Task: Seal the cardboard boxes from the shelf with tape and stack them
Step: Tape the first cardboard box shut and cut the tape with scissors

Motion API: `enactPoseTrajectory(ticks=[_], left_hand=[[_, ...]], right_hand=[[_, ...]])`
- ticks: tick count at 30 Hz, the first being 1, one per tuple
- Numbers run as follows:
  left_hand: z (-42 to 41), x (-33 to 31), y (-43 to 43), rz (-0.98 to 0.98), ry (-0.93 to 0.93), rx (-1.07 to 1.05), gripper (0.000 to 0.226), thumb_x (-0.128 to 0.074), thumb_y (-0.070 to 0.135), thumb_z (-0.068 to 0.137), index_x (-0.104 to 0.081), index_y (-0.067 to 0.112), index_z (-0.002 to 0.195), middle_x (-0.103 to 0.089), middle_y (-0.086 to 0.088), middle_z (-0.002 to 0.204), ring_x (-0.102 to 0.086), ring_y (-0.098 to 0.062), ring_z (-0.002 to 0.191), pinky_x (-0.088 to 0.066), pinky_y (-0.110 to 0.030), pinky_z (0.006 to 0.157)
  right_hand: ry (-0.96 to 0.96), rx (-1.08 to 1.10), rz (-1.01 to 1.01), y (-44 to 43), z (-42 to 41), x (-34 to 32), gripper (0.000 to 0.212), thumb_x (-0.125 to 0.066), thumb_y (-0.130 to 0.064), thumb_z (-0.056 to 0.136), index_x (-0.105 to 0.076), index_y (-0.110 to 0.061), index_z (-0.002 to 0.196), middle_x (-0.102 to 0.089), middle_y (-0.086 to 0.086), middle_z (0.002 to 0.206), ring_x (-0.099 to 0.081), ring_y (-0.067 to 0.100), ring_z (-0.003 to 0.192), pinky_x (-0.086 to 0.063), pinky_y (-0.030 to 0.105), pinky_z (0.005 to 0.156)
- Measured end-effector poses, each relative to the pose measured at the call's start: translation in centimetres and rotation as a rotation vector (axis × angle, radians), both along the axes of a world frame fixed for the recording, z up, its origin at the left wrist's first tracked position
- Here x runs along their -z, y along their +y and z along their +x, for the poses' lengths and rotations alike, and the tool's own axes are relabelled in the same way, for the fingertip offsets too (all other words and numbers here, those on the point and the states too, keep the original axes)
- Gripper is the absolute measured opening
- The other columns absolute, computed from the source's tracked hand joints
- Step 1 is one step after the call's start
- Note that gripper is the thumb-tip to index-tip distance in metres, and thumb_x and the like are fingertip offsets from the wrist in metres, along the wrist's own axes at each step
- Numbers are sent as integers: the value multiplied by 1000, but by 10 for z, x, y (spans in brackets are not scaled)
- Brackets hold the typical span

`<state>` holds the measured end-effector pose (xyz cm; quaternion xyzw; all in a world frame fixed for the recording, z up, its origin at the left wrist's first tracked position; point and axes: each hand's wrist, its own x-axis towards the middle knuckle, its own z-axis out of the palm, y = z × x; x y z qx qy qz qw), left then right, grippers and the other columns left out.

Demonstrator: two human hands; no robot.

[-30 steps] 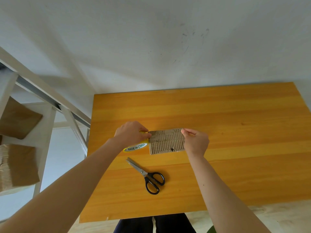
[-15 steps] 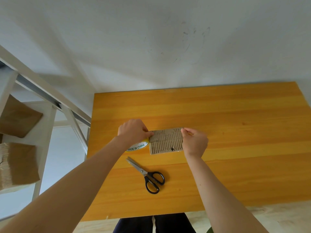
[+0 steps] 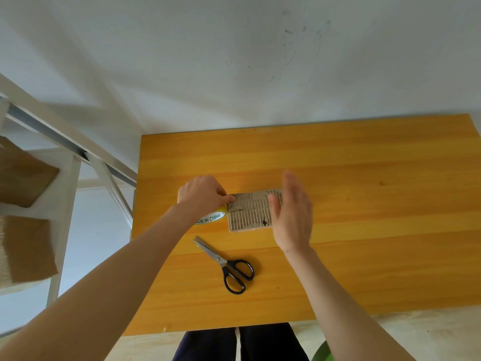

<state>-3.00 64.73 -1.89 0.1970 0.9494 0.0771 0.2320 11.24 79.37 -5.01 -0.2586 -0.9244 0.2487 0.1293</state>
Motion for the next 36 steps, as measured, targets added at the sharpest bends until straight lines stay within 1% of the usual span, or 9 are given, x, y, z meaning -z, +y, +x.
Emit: enactPoseTrajectory(ticks=[2, 4, 6, 9, 13, 22, 30, 33, 36], left_hand=[[0, 1, 0, -2, 8, -1, 34, -60, 66, 79, -75, 38, 92, -66, 14, 75, -55, -9, 67, -35, -21, 49], [1, 2, -1, 4, 26, -2, 34, -59, 67, 79, -75, 39, 88, -69, 13, 75, -54, -9, 63, -33, -20, 47], [2, 3, -2, 9, 42, -12, 34, -59, 67, 79, -75, 40, 89, -66, 14, 73, -53, -9, 64, -30, -19, 46], [1, 5, -2, 23, 11, -24, 33, -61, 66, 78, -74, 40, 93, -56, 21, 65, -51, -5, 63, -31, -19, 47], [-1, 7, -3, 50, -12, -47, 34, -63, 65, 77, -74, 38, 93, -53, 23, 63, -51, -3, 63, -34, -20, 48], [2, 6, -3, 33, 34, -37, 32, -62, 65, 79, -74, 39, 94, -60, 15, 70, -53, -10, 67, -31, -20, 47], [3, 5, -4, 51, 23, -5, 33, -55, 62, 85, -75, 37, 93, -65, 12, 66, -54, -7, 58, -33, -20, 45], [5, 5, -2, 33, 64, 15, 39, -50, 57, 91, -76, 30, 84, -59, 8, 57, -51, -10, 51, -30, -19, 44], [6, 6, 0, -19, 93, 34, 50, -43, 52, 95, -71, 17, 73, -52, 5, 53, -49, -15, 50, -29, -22, 44]], right_hand=[[-154, -361, 180, -15, -2, 2, 65, -23, -53, 102, -20, -14, 154, -15, 6, 161, -14, 23, 148, -11, 44, 121], [-264, -525, 230, -27, -3, 6, 72, -17, -61, 98, -24, -15, 153, -14, 2, 161, -14, 20, 149, -7, 44, 122], [-340, -535, 261, -26, 0, 12, 76, -13, -65, 96, -20, -18, 155, -11, -1, 162, -12, 19, 150, -4, 44, 122], [-435, -379, 265, -4, 8, 18, 80, 2, -69, 91, 8, -19, 154, 13, -1, 161, 9, 18, 149, 11, 43, 120], [-484, -164, 207, 17, 20, 14, 86, 9, -71, 88, 19, -12, 149, 18, 4, 160, 9, 19, 150, 9, 41, 121], [-400, -508, 271, -25, 0, 17, 82, 4, -70, 91, 7, -18, 153, 14, -2, 160, 10, 16, 149, 12, 38, 120], [-435, -197, 192, -12, 5, 11, 86, 8, -70, 89, 13, -10, 150, 15, 7, 159, 11, 22, 149, 10, 38, 120], [-460, -299, 223, -34, -4, 9, 94, 14, -74, 85, 16, -6, 150, 21, 13, 158, 19, 26, 147, 15, 40, 119], [-405, -448, 238, -60, -11, 9, 98, -3, -76, 89, 2, -3, 153, 10, 14, 160, 6, 27, 149, 5, 41, 122]])
